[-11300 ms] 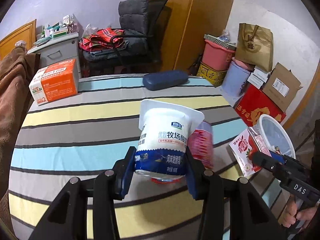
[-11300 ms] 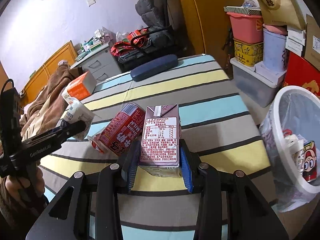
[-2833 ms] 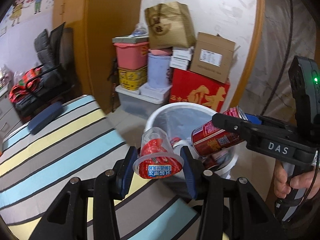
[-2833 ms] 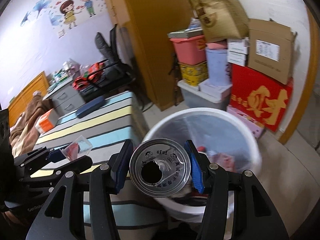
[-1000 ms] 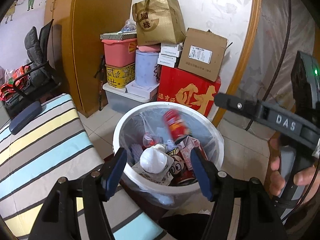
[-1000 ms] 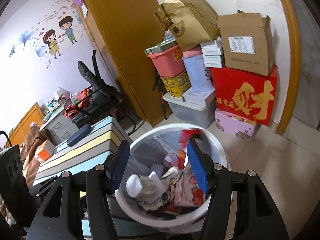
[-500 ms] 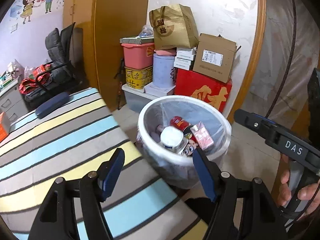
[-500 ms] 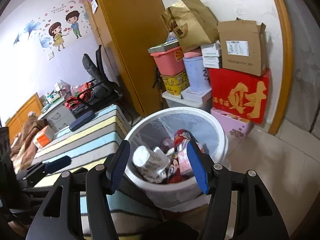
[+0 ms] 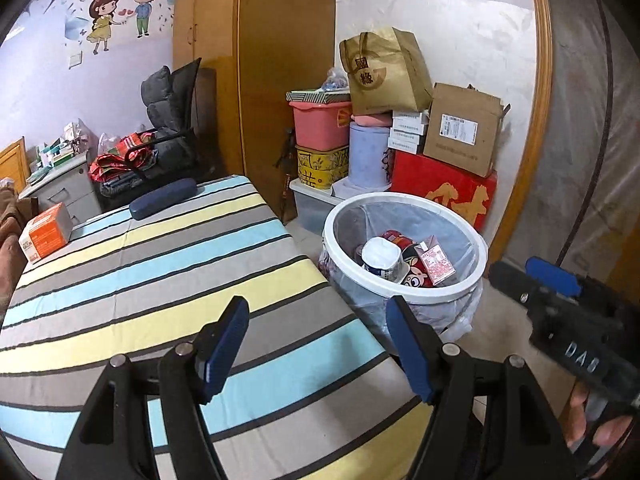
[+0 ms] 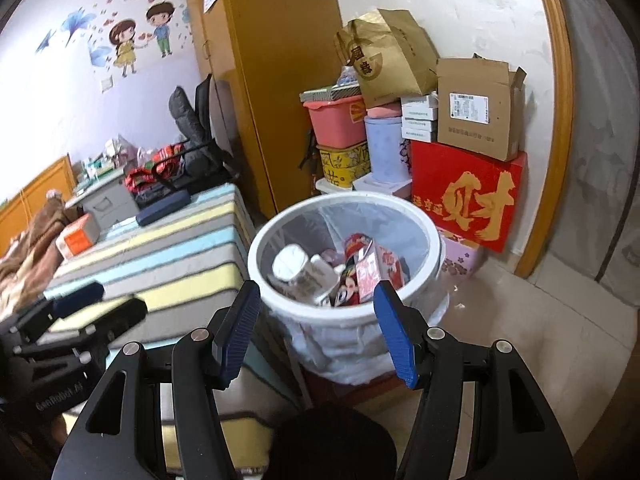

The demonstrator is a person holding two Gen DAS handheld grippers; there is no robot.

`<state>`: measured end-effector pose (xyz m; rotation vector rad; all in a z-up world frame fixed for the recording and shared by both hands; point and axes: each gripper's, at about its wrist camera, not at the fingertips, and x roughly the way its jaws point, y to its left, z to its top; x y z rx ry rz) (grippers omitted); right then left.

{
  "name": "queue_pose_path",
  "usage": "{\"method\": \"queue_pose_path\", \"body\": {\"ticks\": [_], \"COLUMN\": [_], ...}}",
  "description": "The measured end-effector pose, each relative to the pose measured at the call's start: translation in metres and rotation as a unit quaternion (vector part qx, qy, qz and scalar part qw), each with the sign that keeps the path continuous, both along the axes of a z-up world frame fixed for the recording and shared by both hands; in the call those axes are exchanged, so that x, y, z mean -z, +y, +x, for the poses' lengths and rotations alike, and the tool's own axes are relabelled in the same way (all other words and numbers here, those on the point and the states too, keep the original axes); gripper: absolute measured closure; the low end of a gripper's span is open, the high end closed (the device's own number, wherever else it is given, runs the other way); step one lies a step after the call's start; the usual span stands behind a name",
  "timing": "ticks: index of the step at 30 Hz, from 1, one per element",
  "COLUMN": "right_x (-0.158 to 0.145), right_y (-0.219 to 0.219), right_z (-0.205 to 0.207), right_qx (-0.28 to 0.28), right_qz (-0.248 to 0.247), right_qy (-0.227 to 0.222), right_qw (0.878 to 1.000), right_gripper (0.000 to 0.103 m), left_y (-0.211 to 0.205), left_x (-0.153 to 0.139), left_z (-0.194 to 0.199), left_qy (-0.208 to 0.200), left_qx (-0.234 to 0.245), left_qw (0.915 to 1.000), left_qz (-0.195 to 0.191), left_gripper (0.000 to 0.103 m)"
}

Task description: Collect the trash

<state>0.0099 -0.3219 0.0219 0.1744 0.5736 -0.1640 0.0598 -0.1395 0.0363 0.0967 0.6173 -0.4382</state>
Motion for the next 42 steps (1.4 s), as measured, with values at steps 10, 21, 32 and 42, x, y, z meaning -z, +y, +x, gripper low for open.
{"method": "queue_pose_path", "body": {"ticks": [10,21,32,42], "right_x": [0.007,0.009,0.009,0.008], "right_y": [0.013,0.020,0.023,0.024], "right_z": [-0.009,-0.011,-0.011,-0.011], "right_qx": [-0.010,-0.008,-0.010,-0.010], "right_qz": [0.005,0.008,0.007,0.009], "right_qy": [0.006,0.004,0.006,0.005], "right_qw": [1.000,1.000,1.000,1.000], "right_gripper": [0.042,0.042,0.042,0.042], "left_y": [0.014,0.017,0.018,0.016], "left_x": [0.011,0.015,0.012,0.012], "left_z": [-0.006,-0.010,-0.010,-0.009], "left_qy": [-0.002,0.002,0.005,0.003], "left_qx": [-0.039,-0.046,-0.048,-0.048], "left_qw": [0.9992,0.9989,0.9988,0.9988], "left_qz": [0.011,0.011,0.011,0.011], "left_gripper": [0.030,0.030,0.030,0.030]}}
